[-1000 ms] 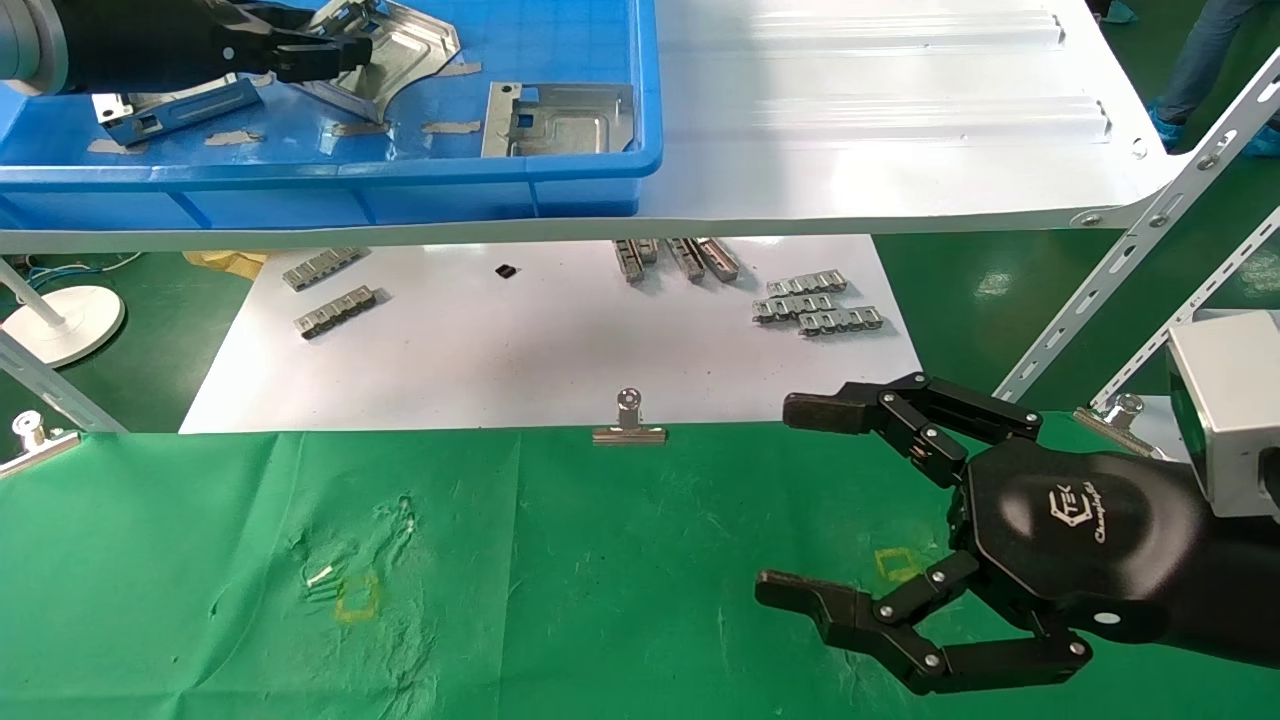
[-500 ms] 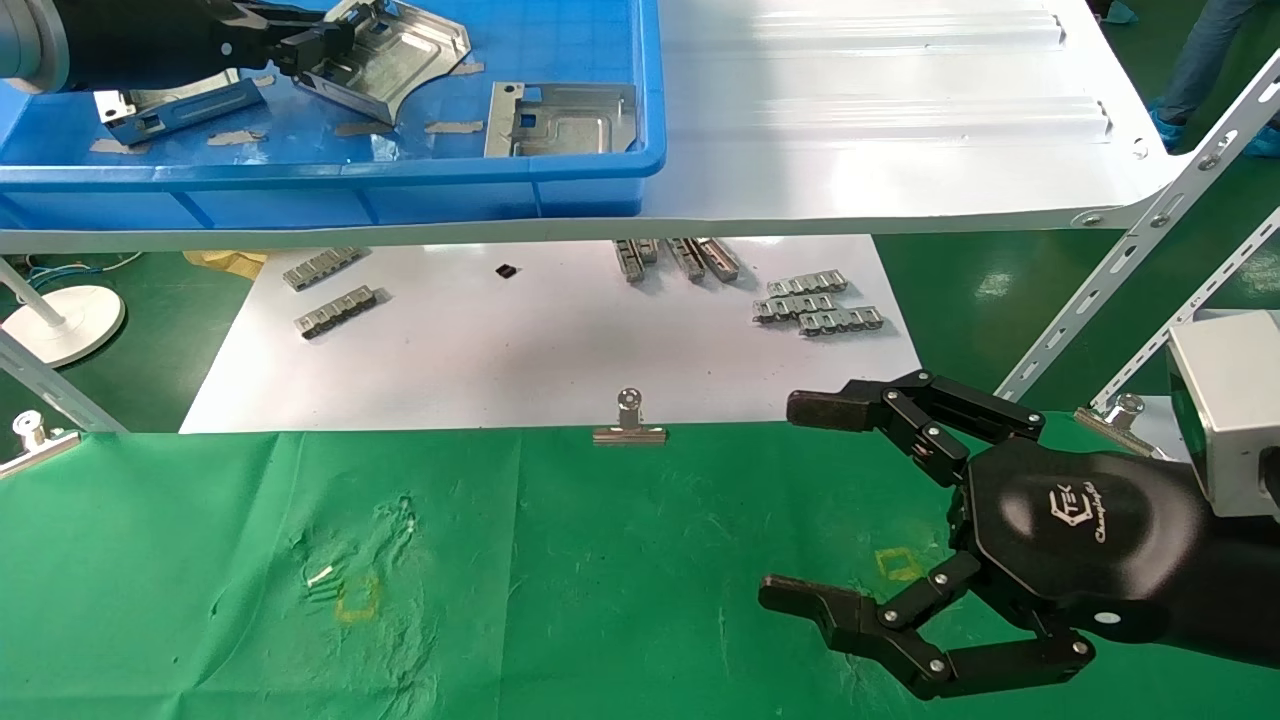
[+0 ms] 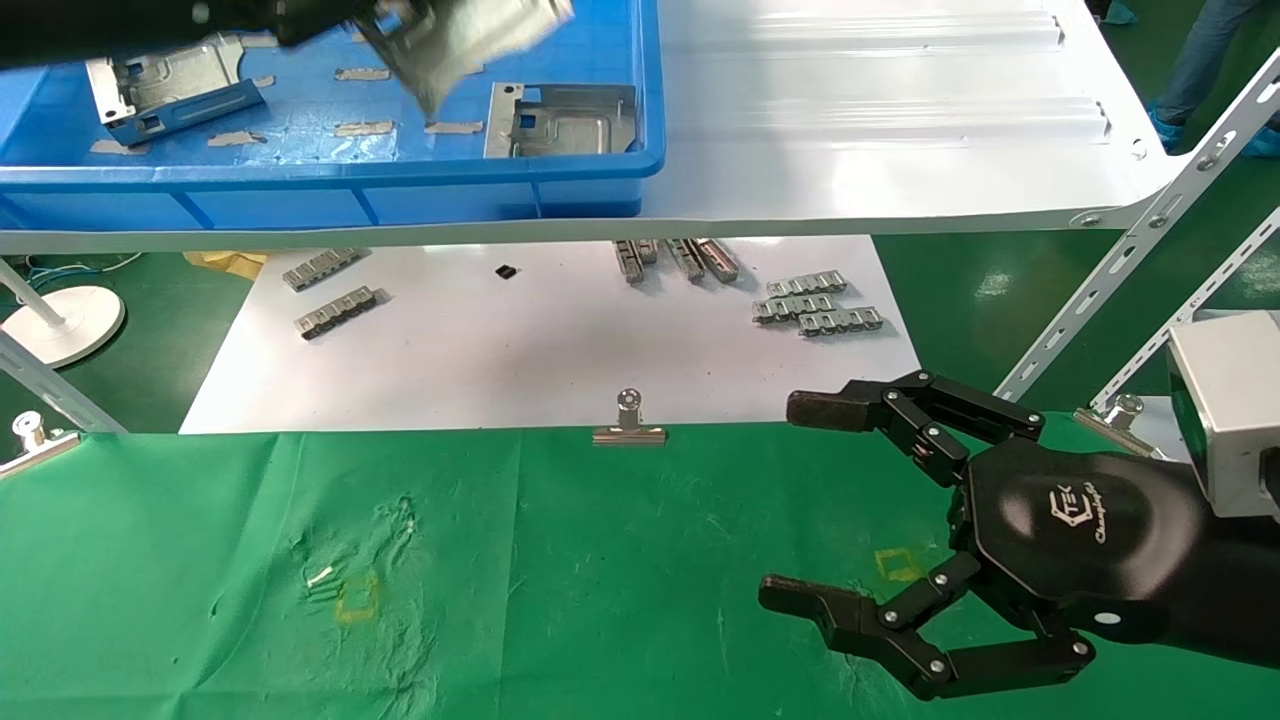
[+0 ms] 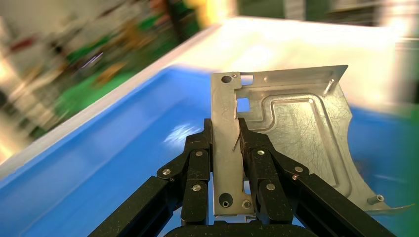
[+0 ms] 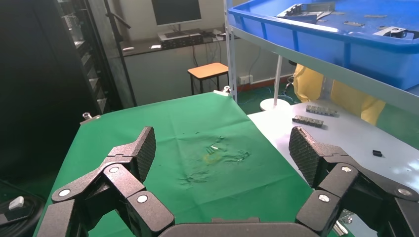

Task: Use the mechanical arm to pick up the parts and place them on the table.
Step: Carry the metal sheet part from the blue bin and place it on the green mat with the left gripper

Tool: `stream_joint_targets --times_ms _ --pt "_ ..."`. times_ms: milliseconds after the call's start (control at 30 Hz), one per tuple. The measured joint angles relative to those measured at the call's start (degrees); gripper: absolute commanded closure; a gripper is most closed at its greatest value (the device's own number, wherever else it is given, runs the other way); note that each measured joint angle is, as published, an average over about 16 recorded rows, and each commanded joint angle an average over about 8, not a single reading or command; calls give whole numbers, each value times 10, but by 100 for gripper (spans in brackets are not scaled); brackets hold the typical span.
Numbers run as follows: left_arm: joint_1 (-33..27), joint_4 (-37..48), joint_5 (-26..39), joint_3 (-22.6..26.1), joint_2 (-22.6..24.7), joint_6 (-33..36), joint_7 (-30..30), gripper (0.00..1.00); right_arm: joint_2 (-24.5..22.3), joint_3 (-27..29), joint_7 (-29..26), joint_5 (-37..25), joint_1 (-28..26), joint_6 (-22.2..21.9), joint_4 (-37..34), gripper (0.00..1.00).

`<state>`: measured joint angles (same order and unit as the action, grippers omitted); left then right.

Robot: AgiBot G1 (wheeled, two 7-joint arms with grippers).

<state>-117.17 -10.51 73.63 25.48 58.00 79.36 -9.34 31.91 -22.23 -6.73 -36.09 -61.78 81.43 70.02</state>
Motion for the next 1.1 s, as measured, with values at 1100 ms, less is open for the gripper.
stream_joint_targets --times_ms 1100 --pt "249 -166 -71 207 -148 109 -379 99 0 0 0 0 0 0 0 0"
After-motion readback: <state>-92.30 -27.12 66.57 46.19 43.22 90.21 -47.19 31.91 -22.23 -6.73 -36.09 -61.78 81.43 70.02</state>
